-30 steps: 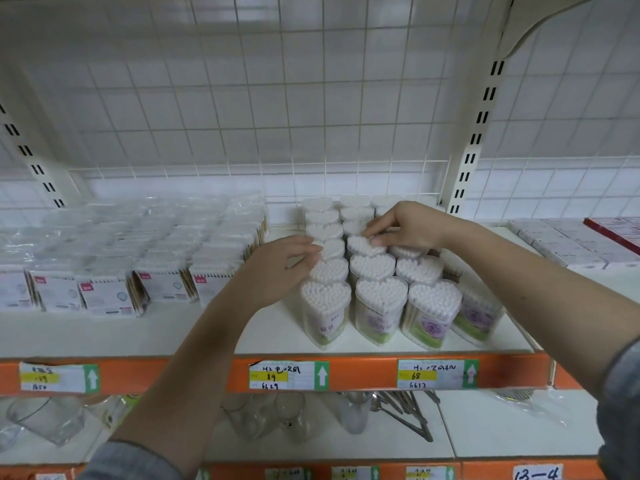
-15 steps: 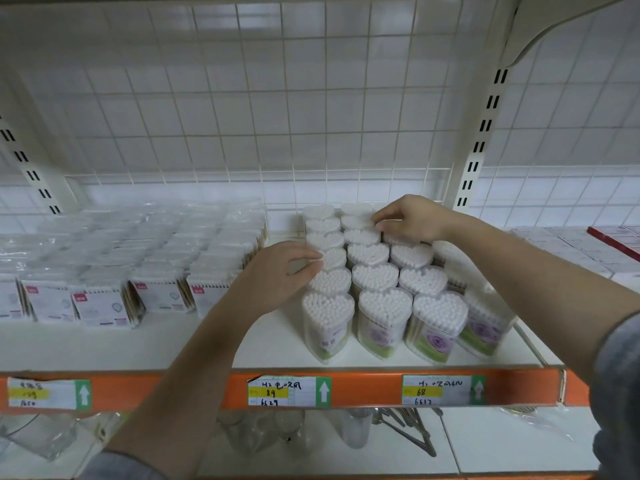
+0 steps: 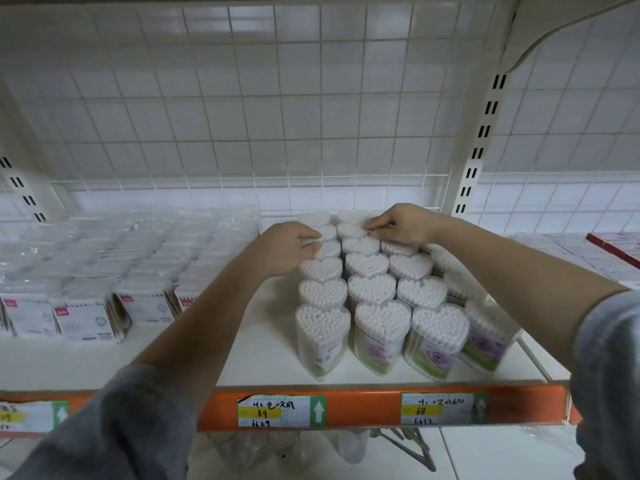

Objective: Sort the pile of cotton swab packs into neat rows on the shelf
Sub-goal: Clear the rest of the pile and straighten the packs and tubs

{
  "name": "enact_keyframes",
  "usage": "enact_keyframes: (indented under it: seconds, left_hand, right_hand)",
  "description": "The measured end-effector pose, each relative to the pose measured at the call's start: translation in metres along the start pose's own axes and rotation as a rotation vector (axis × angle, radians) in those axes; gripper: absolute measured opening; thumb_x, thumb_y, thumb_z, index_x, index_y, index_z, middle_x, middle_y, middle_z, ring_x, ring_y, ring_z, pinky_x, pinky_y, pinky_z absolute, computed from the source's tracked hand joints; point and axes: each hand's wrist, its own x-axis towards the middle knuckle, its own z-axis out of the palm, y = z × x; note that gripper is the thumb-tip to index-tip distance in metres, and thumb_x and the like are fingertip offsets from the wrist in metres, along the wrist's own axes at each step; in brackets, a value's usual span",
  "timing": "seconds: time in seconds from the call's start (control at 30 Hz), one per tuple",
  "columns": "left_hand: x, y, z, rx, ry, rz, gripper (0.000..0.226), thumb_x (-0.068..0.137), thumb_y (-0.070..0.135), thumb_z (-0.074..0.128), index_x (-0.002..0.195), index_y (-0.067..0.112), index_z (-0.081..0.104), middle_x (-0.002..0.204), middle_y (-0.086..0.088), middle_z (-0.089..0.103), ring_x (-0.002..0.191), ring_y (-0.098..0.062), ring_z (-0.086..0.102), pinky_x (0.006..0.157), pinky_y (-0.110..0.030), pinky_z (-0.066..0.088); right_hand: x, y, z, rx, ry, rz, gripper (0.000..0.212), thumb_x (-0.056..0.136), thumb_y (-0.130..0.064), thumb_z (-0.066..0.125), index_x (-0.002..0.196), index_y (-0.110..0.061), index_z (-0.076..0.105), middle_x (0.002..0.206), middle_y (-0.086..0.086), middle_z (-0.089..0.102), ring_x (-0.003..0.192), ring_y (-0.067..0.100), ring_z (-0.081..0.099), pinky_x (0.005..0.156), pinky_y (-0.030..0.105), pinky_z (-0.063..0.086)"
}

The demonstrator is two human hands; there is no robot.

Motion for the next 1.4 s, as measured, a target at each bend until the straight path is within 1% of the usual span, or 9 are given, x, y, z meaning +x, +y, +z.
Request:
enact_keyframes:
  seconds: [0.13, 0.27, 0.4, 0.6, 0.77, 0.9, 1.17, 1.3, 1.4]
  left_hand:
    - [0.013, -0.002, 0.001, 0.039, 0.006, -0.016, 0.037, 0.095, 0.031, 0.051, 0.129, 0.018, 0.056, 0.138, 0.002, 0.052, 0.127, -0.014, 0.046, 0.104, -0.025, 0.032]
    - [0.036, -0.004, 0.002, 0.028, 0.018, -0.132, 0.043, 0.095, 0.035, 0.049, 0.134, 0.018, 0.051, 0.142, -0.002, 0.047, 0.129, -0.019, 0.045, 0.104, -0.027, 0.033]
    - [0.057, -0.001, 0.004, 0.0, 0.055, -0.229, 0.049, 0.094, 0.041, 0.05, 0.138, 0.019, 0.046, 0.146, -0.001, 0.043, 0.13, -0.02, 0.043, 0.103, -0.028, 0.033]
    - [0.074, 0.002, 0.008, 0.024, 0.071, -0.301, 0.05, 0.092, 0.038, 0.056, 0.135, 0.014, 0.049, 0.141, -0.006, 0.047, 0.127, -0.023, 0.046, 0.101, -0.03, 0.037]
    - [0.077, -0.002, 0.012, -0.012, 0.073, -0.286, 0.046, 0.089, 0.038, 0.059, 0.128, 0.014, 0.058, 0.132, -0.008, 0.057, 0.116, -0.023, 0.055, 0.096, -0.029, 0.043]
    - [0.078, -0.002, 0.013, 0.004, 0.066, -0.271, 0.047, 0.09, 0.04, 0.058, 0.129, 0.013, 0.057, 0.132, -0.008, 0.056, 0.119, -0.023, 0.053, 0.098, -0.03, 0.041]
    - [0.079, 0.002, 0.019, -0.047, 0.125, -0.263, 0.05, 0.089, 0.041, 0.06, 0.128, 0.01, 0.055, 0.127, -0.008, 0.058, 0.11, -0.022, 0.057, 0.092, -0.028, 0.041]
    - [0.075, 0.002, 0.02, -0.058, 0.1, -0.242, 0.051, 0.091, 0.041, 0.056, 0.132, 0.011, 0.052, 0.139, -0.005, 0.05, 0.123, -0.022, 0.049, 0.1, -0.029, 0.036]
    - [0.069, 0.002, 0.019, -0.072, 0.075, -0.245, 0.053, 0.096, 0.043, 0.045, 0.139, 0.013, 0.045, 0.143, -0.005, 0.046, 0.125, -0.023, 0.049, 0.1, -0.028, 0.033]
  right_hand:
    - [0.004, 0.001, -0.002, 0.019, -0.02, -0.015, 0.032, 0.095, -0.027, 0.054, 0.126, -0.022, 0.06, 0.138, -0.008, 0.051, 0.128, 0.009, 0.045, 0.099, 0.012, 0.027]
    - [0.004, 0.005, -0.004, 0.005, 0.031, 0.007, 0.033, 0.098, -0.026, 0.048, 0.129, -0.021, 0.057, 0.136, -0.007, 0.054, 0.124, 0.01, 0.047, 0.092, 0.015, 0.03]
    - [0.005, 0.023, -0.004, -0.05, 0.142, 0.122, 0.037, 0.098, -0.028, 0.046, 0.133, -0.02, 0.053, 0.14, 0.0, 0.05, 0.131, 0.02, 0.042, 0.104, 0.026, 0.031]
    - [0.003, 0.038, -0.002, -0.035, 0.144, 0.198, 0.039, 0.1, -0.032, 0.041, 0.136, -0.021, 0.049, 0.14, 0.003, 0.05, 0.128, 0.022, 0.045, 0.101, 0.025, 0.034]
    - [0.005, 0.041, -0.007, -0.05, 0.09, 0.173, 0.036, 0.101, -0.026, 0.04, 0.134, -0.021, 0.052, 0.142, 0.0, 0.049, 0.131, 0.021, 0.043, 0.104, 0.024, 0.03]
    - [0.004, 0.044, -0.011, -0.012, 0.058, 0.178, 0.036, 0.1, -0.021, 0.04, 0.134, -0.022, 0.052, 0.143, -0.001, 0.047, 0.132, 0.02, 0.041, 0.102, 0.022, 0.029]
    - [0.001, 0.042, -0.006, 0.017, 0.096, 0.179, 0.039, 0.1, -0.012, 0.036, 0.136, -0.016, 0.05, 0.145, 0.002, 0.044, 0.134, 0.02, 0.038, 0.104, 0.022, 0.027]
    - [-0.001, 0.04, -0.002, 0.015, 0.129, 0.167, 0.039, 0.1, -0.013, 0.036, 0.137, -0.016, 0.049, 0.146, 0.002, 0.043, 0.134, 0.021, 0.038, 0.105, 0.024, 0.028]
    - [-0.006, 0.042, -0.001, 0.03, 0.172, 0.177, 0.038, 0.101, -0.016, 0.036, 0.136, -0.018, 0.05, 0.145, 0.002, 0.044, 0.132, 0.021, 0.041, 0.102, 0.023, 0.031]
